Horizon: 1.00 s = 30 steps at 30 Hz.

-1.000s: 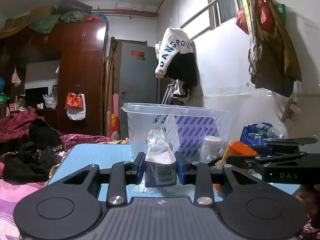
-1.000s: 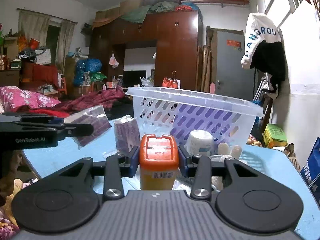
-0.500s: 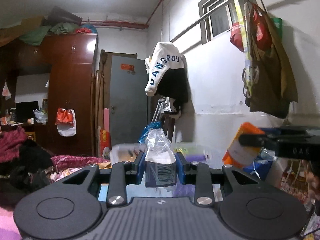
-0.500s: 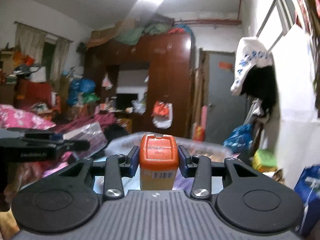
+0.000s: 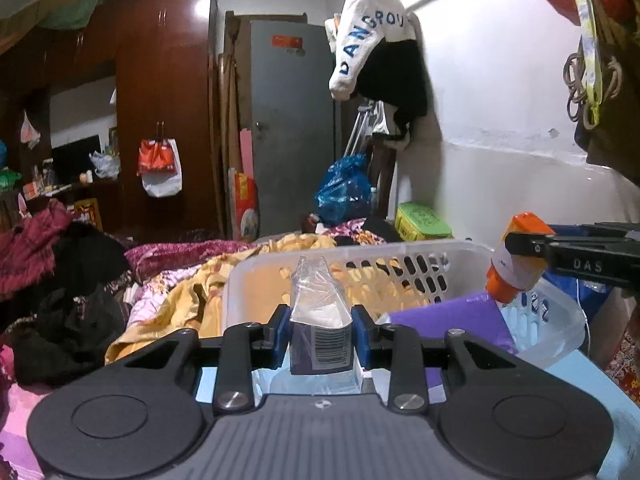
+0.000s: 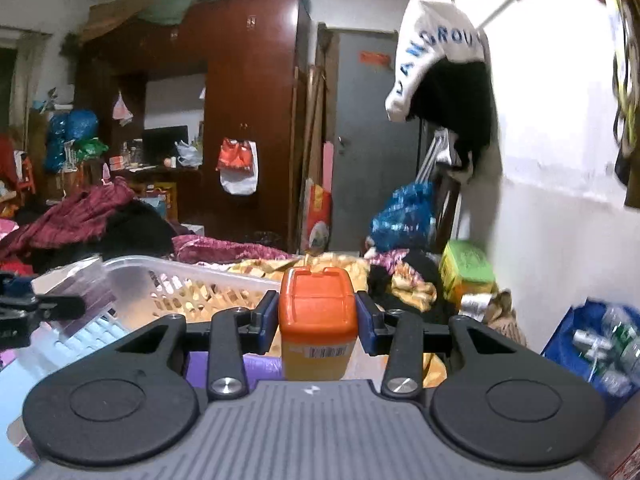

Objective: Organize objects

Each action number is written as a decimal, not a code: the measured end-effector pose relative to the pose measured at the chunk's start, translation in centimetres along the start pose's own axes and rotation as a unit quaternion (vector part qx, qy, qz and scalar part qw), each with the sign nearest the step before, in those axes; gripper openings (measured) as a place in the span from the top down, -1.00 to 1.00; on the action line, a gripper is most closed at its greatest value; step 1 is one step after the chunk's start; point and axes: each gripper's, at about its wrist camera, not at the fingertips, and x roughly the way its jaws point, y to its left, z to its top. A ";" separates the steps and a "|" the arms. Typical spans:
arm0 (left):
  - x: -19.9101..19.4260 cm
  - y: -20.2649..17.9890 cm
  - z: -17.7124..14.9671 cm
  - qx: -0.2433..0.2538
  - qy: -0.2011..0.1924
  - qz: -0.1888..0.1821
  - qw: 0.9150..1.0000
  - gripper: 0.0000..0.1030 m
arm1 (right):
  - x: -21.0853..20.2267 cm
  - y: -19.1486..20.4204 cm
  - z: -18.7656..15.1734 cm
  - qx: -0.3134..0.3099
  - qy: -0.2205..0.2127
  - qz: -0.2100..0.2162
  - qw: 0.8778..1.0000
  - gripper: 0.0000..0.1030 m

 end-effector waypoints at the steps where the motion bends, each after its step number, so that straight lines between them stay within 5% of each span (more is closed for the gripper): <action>1: 0.2 -0.1 -0.1 0.004 0.003 0.001 1.000 0.29 | 0.3 -0.1 -0.1 0.002 0.002 -0.001 1.000 0.15; 4: 0.5 -0.5 -0.4 0.017 0.003 0.009 1.000 0.11 | 0.3 -0.4 -0.5 0.002 0.008 0.002 1.000 0.15; 6: 0.2 -0.4 -0.6 0.018 -0.006 0.005 1.000 -0.47 | -0.2 -0.5 -0.7 0.001 0.009 0.000 1.000 0.14; 7: -0.1 -0.5 -0.7 0.018 -0.012 0.007 1.000 -0.55 | -0.2 -0.7 -0.6 0.002 0.008 0.001 1.000 -0.07; 8: -0.5 -0.6 -0.9 0.020 -0.018 0.010 1.000 -0.58 | -0.5 -0.8 -0.6 0.003 0.013 0.003 1.000 -0.37; 11: -2.5 -0.9 -1.6 0.027 -0.042 0.017 0.999 -0.65 | -2.5 -1.4 -1.3 0.002 -0.009 0.006 1.000 -0.86; 14: -5.3 -1.2 -3.2 0.030 -0.066 0.017 0.997 -0.66 | -5.6 -2.0 -2.7 0.010 -0.041 0.013 0.999 -0.99; 17: -8.1 -1.5 -5.9 0.035 -0.080 0.017 0.996 -0.67 | -8.6 -3.2 -5.3 0.054 -0.060 0.050 0.995 -1.00; 24: -10.4 -1.5 -12.2 0.020 -0.074 0.016 0.997 -0.67 | -9.7 -2.7 -12.0 0.122 -0.018 0.095 0.988 -1.00; 30: -8.3 -0.2 -11.4 -0.002 -0.059 0.025 0.998 -0.67 | -8.9 1.0 -11.4 0.053 -0.037 0.070 0.995 -0.98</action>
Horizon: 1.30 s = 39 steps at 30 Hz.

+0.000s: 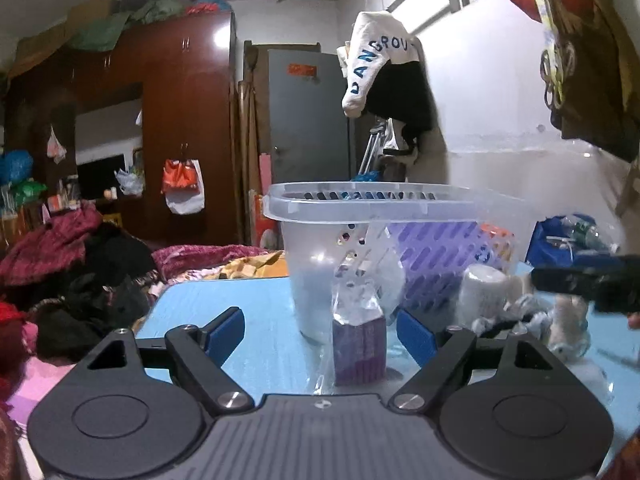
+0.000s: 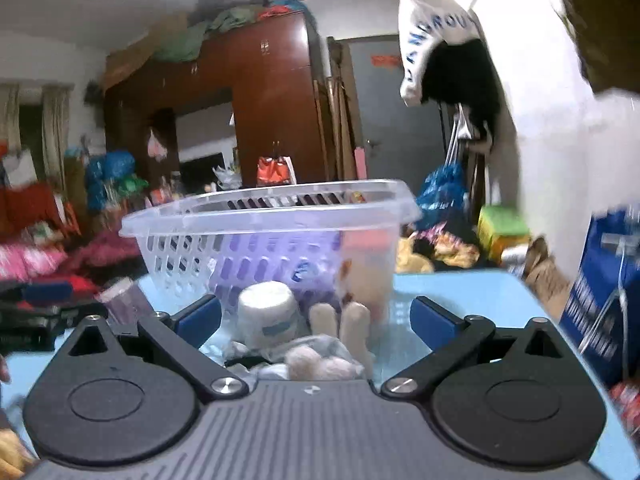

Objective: Organize objects

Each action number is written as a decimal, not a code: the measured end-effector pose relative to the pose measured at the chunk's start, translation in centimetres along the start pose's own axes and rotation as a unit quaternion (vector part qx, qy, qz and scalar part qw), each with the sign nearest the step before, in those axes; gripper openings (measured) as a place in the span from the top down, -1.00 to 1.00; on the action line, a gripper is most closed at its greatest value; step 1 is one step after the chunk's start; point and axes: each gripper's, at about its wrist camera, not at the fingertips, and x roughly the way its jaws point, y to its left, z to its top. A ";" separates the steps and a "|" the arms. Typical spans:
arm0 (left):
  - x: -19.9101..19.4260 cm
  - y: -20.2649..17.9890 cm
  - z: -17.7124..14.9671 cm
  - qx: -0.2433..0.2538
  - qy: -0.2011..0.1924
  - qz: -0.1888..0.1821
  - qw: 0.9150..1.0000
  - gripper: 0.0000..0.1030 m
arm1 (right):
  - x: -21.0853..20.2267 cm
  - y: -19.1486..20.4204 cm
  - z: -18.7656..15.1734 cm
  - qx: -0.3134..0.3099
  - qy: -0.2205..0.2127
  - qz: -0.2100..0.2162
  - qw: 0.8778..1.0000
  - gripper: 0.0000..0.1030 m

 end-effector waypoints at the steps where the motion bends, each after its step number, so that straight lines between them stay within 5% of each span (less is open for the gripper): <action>1: 0.2 0.1 0.1 -0.001 0.000 0.000 1.000 -0.67 | 0.5 0.7 0.2 -0.007 0.007 0.002 1.000 -0.87; 5: 0.4 0.5 -0.2 -0.005 0.000 0.005 1.000 -0.67 | 2.1 1.9 1.1 -0.015 0.010 0.001 1.000 -0.38; 8: 0.6 0.8 -0.4 -0.009 0.000 0.004 1.000 -0.67 | 3.6 2.6 1.5 -0.026 0.028 -0.001 0.999 -0.28; 17: 2.8 -0.9 -0.5 0.019 0.028 0.010 0.999 -0.66 | 5.2 2.9 -0.2 -0.032 0.080 -0.004 0.996 -0.19; 19: 3.2 -1.1 -0.6 0.021 0.036 0.009 0.999 -0.51 | 5.3 2.8 -0.2 -0.031 0.085 -0.006 0.996 -0.13; 21: 3.5 -1.1 -0.7 0.020 0.048 0.008 0.999 -0.06 | 5.5 2.8 -0.3 -0.032 0.092 -0.005 0.995 -0.04; 24: 3.6 -0.9 -0.9 0.013 0.052 -0.007 0.999 0.24 | 5.1 2.9 -0.4 -0.036 0.090 0.000 0.995 0.04; 39: 1.5 0.7 -1.1 -0.024 -0.018 -0.044 0.999 0.26 | 1.5 1.9 0.6 -0.044 0.031 0.046 0.998 0.08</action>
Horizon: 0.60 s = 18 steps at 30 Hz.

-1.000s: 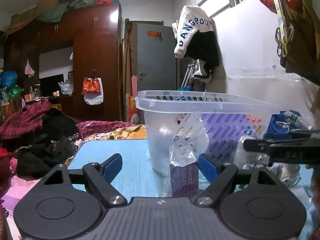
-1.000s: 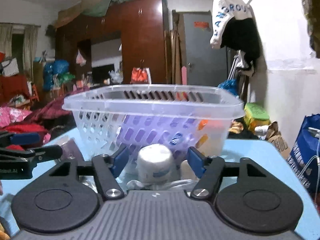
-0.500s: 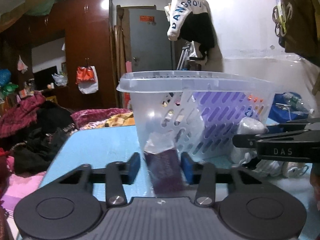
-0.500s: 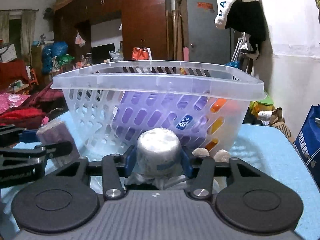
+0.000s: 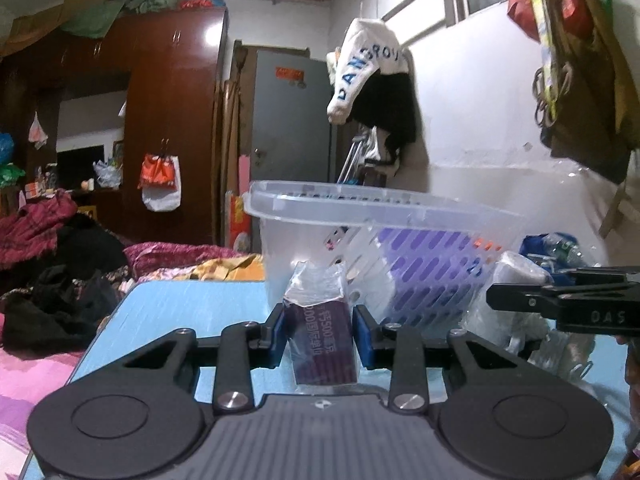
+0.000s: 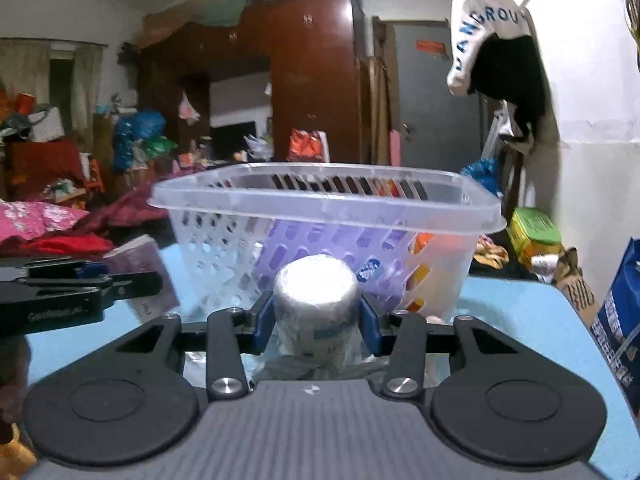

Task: Organize objects
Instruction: 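Carry the pink box with the left tool while the right tool carries the roll to the basket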

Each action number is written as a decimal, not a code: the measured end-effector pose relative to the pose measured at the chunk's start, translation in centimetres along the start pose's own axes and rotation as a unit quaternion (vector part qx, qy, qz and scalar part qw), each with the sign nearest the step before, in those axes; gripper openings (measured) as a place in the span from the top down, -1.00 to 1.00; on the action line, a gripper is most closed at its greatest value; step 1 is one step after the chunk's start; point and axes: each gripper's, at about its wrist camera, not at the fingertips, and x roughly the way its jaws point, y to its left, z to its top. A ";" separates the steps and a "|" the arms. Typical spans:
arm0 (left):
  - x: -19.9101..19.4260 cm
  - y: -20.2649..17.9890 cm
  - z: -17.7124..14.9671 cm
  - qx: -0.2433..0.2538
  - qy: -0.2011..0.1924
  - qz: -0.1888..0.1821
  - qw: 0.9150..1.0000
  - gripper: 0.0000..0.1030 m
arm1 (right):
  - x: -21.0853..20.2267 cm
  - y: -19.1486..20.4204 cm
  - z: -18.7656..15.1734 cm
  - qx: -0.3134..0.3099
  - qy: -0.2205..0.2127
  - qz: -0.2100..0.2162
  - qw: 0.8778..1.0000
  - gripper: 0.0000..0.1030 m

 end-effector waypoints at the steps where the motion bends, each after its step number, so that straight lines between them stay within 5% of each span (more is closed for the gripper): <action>1: -0.2 0.0 0.0 0.000 -0.006 -0.003 1.000 0.26 | -0.3 -0.1 0.0 0.003 -0.005 0.002 1.000 0.08; 10: -1.6 -0.4 1.0 -0.008 -0.044 -0.017 0.999 0.26 | -3.1 -0.7 1.8 0.011 -0.061 0.029 0.998 0.08; 18: -1.6 -1.9 9.3 0.001 -0.090 -0.038 0.995 0.26 | -2.9 0.0 7.0 -0.008 -0.110 0.048 0.993 0.08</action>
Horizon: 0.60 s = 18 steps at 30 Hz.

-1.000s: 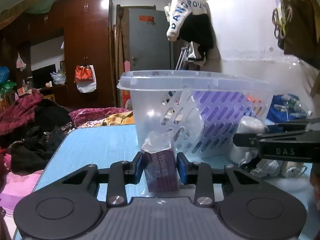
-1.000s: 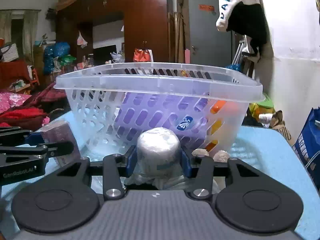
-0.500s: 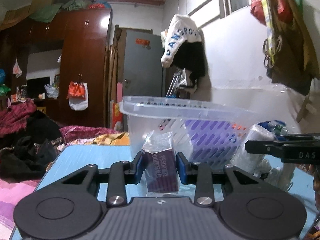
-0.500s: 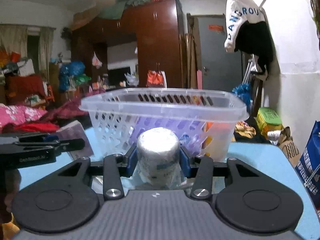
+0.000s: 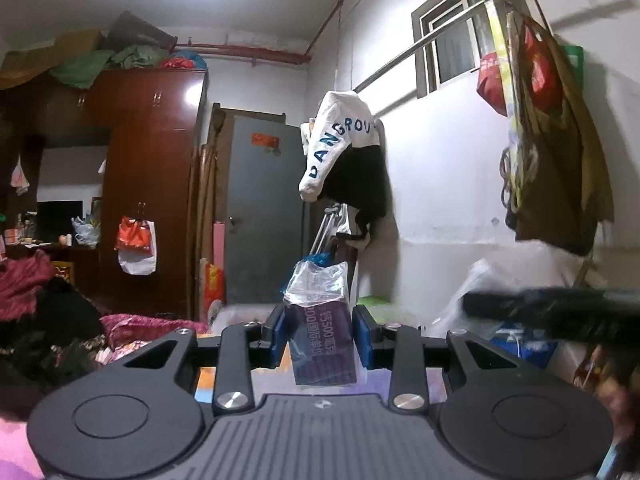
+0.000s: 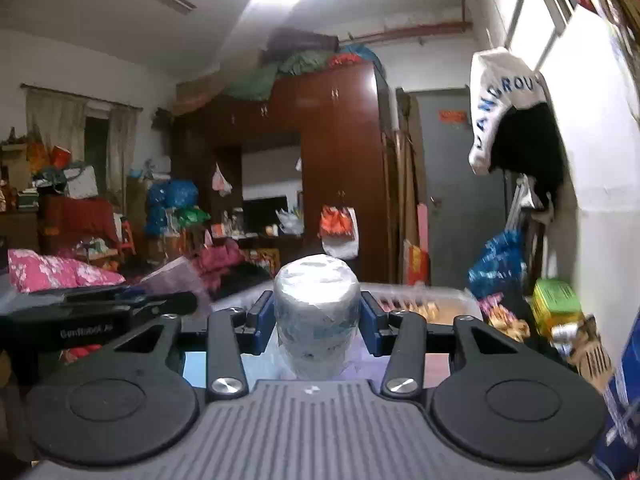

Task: Organize objects
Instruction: 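Carry the pink box with the left tool while the right tool carries the roll to the basket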

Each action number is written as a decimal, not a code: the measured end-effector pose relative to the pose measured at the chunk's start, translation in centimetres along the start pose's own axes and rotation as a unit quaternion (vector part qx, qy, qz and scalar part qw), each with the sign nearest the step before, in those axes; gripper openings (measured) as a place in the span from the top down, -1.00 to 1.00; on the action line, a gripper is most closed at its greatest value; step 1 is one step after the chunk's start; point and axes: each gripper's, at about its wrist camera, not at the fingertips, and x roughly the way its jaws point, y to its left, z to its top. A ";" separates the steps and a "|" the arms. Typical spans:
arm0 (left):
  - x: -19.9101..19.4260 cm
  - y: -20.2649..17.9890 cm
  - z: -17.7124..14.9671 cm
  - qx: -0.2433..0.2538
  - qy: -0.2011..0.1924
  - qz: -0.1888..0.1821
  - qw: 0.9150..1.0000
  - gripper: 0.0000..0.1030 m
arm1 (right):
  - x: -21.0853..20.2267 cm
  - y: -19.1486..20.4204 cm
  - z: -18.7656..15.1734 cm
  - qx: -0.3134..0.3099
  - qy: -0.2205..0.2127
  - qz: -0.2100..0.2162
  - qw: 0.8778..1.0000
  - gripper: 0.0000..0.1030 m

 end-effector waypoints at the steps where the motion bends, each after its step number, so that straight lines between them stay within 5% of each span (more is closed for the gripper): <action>1: 1.4 0.0 1.0 -0.001 0.008 0.006 1.000 0.26 | 1.4 0.0 0.8 -0.003 0.004 -0.001 1.000 0.08; 9: 11.0 2.7 2.4 -0.046 0.097 0.052 0.993 0.26 | 13.0 -1.9 0.8 0.018 0.103 -0.054 0.993 0.08; 18: 13.2 3.0 1.4 -0.055 0.141 0.076 0.986 0.26 | 15.2 -3.4 0.5 0.043 0.125 -0.063 0.989 0.09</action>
